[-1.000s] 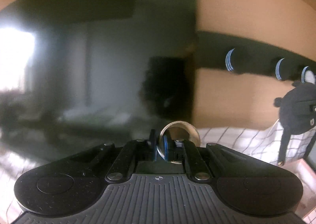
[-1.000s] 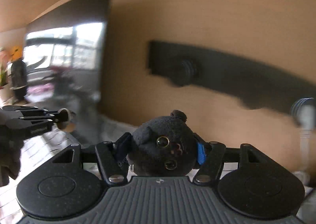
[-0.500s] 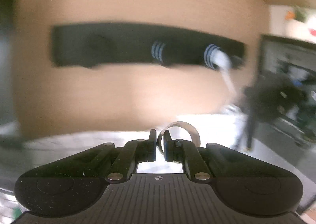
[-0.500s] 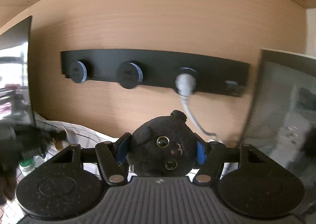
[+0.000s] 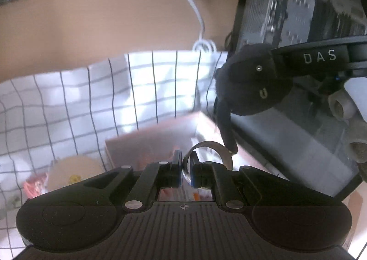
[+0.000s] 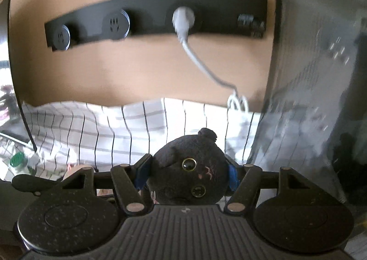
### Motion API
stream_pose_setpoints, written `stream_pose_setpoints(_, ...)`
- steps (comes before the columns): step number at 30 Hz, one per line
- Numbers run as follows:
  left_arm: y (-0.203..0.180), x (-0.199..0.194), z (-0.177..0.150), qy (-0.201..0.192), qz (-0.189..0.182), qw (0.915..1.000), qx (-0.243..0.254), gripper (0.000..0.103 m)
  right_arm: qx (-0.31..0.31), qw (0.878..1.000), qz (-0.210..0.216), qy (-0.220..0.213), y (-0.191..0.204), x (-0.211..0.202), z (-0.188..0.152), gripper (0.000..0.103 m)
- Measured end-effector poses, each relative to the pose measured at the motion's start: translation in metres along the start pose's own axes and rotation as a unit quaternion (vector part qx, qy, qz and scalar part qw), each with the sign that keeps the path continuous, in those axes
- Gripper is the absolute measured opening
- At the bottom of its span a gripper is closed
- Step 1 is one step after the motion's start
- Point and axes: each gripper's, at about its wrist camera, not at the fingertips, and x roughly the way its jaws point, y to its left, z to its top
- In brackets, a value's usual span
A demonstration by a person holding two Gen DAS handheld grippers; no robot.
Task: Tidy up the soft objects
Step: 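Carry both items over the pink box while the right gripper releases the plush toy, then lower the brown tape roll into the pink box and open the left gripper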
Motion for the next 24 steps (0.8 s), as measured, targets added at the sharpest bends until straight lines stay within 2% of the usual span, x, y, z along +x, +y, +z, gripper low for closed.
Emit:
stream_pose_setpoints(5,0.002,0.016,0.001,0.037,0.012,0.9991,-0.014,0.01,0.012,1.0,0.015,0.024,0.001,0.019,-0.007,0.068)
stream_pose_setpoints(6,0.003,0.02,0.002,0.054,0.018,0.9982,-0.022,0.014,0.017,0.999,0.019,0.029,0.001,0.022,-0.009,0.071)
stream_pose_setpoints(8,0.006,0.034,0.001,0.118,0.04,0.9915,-0.038,0.016,0.03,0.999,0.02,0.034,0.0,0.025,-0.011,0.076)
stream_pose_setpoints(9,0.006,0.037,0.0,0.136,0.049,0.9887,-0.04,0.017,0.035,0.999,0.021,0.034,0.0,0.026,-0.011,0.08)
stream_pose_setpoints(12,0.007,0.035,-0.004,0.13,0.041,0.9898,-0.04,0.018,0.038,0.999,0.021,0.032,0.001,0.024,-0.013,0.082)
stream_pose_setpoints(15,0.013,0.023,-0.004,0.122,0.008,0.9898,-0.073,0.018,0.035,0.999,0.011,0.028,0.002,0.018,-0.015,0.083)
stream_pose_setpoints(20,0.021,-0.007,-0.006,0.101,-0.008,0.9895,-0.103,0.018,0.031,0.999,0.01,0.023,0.009,0.008,-0.023,0.085)
stream_pose_setpoints(24,0.038,-0.033,-0.017,0.068,-0.036,0.9871,-0.14,0.018,0.009,1.0,0.007,0.019,0.028,0.001,-0.033,0.085)
